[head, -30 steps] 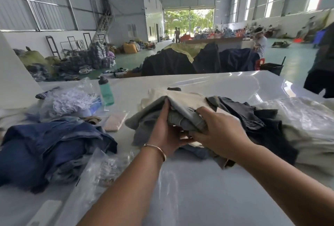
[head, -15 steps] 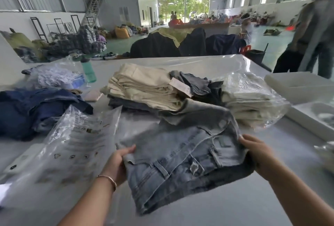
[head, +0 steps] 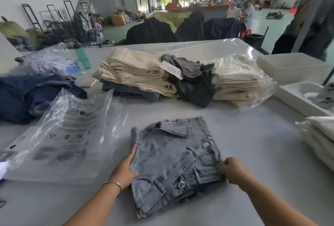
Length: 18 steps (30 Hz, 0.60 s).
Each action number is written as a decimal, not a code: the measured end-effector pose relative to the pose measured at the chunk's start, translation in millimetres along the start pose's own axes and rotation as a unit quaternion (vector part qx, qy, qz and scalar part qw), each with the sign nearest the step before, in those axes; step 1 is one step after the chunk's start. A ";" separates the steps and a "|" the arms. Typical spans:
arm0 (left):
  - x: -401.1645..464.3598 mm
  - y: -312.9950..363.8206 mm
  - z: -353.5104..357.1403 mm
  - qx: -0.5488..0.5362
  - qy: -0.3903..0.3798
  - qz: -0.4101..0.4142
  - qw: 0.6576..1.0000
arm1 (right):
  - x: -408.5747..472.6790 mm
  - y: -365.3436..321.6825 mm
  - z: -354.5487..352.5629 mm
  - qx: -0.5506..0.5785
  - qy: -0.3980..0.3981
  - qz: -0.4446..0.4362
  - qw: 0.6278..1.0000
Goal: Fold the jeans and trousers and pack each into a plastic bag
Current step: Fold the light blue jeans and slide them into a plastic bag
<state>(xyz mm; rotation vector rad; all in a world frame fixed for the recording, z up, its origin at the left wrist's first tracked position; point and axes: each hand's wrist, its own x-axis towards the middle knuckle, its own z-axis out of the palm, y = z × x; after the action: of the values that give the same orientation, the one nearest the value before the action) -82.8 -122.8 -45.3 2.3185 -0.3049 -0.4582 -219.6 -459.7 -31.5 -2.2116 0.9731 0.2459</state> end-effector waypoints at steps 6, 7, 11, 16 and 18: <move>-0.2 18.4 9.0 0.170 0.068 -0.090 0.979 | 1.3 8.6 -34.8 -0.128 -0.024 0.044 0.991; 0.4 24.7 13.0 0.245 0.132 -0.057 0.959 | 2.7 9.5 -33.0 -0.198 -0.011 0.039 0.979; 20.6 58.4 22.1 0.354 0.216 0.149 0.897 | 14.7 -2.4 -17.8 -0.189 0.160 -0.081 0.966; 29.1 85.2 71.2 0.350 -0.113 0.124 0.921 | 44.7 -21.2 4.6 -0.147 0.096 -0.141 0.974; 24.6 86.3 92.4 0.409 -0.164 0.120 0.890 | 54.0 -25.0 5.7 -0.222 0.094 -0.119 0.963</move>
<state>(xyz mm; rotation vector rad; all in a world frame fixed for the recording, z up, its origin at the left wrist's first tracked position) -105.6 -249.6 -50.8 2.9360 -1.1216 -0.6893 -163.5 -475.0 -45.5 -2.7815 0.7922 0.1535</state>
